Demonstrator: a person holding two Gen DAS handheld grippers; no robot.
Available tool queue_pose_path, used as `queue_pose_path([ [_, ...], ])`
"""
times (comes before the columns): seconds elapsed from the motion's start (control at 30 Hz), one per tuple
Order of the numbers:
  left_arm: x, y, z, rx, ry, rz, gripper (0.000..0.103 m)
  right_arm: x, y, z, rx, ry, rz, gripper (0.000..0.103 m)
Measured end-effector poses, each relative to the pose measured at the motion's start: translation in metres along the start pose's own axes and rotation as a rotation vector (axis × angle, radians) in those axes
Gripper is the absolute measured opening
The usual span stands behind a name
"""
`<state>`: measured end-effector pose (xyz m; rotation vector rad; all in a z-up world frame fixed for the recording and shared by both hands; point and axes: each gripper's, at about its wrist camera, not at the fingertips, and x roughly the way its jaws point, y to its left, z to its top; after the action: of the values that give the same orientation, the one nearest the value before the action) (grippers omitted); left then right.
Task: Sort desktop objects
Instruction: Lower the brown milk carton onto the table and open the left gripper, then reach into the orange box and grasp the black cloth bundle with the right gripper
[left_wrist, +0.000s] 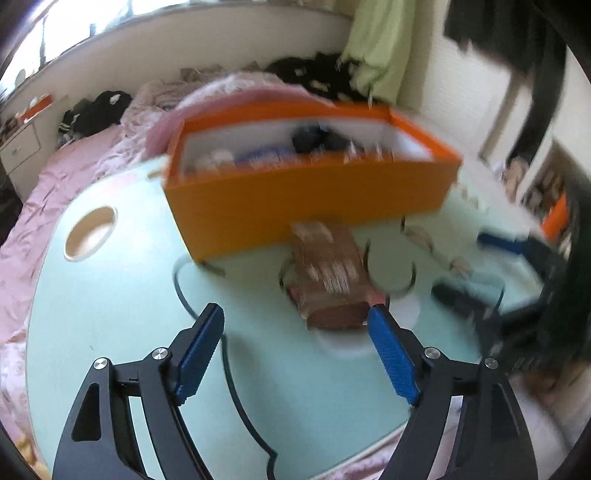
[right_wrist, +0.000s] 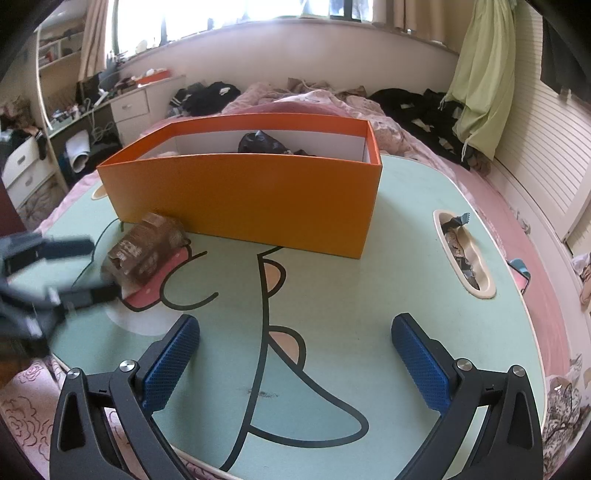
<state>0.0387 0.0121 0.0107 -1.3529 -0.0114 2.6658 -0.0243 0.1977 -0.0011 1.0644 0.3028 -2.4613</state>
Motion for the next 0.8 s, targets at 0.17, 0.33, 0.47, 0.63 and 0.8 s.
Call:
queue_pose_path([
  [0.17, 0.006, 0.003, 0.004, -0.015, -0.001, 0.049, 0.103, 0.001, 0.0, 0.001, -0.001, 0.0, -0.002, 0.103],
  [0.33, 0.011, 0.006, 0.006, -0.033, -0.007, 0.057, 0.103, 0.002, -0.001, 0.001, -0.004, 0.004, -0.007, 0.103],
  [0.47, 0.012, 0.007, 0.006, -0.034, -0.009, 0.056, 0.103, 0.002, -0.007, 0.002, 0.003, 0.005, -0.011, 0.103],
  [0.63, 0.011, 0.006, 0.006, -0.053, -0.011, 0.07, 0.103, -0.017, -0.024, 0.016, 0.057, -0.036, 0.04, 0.064],
  [0.8, 0.011, 0.008, 0.005, -0.053, -0.012, 0.069, 0.103, -0.039, -0.028, 0.079, 0.035, -0.13, 0.068, 0.056],
])
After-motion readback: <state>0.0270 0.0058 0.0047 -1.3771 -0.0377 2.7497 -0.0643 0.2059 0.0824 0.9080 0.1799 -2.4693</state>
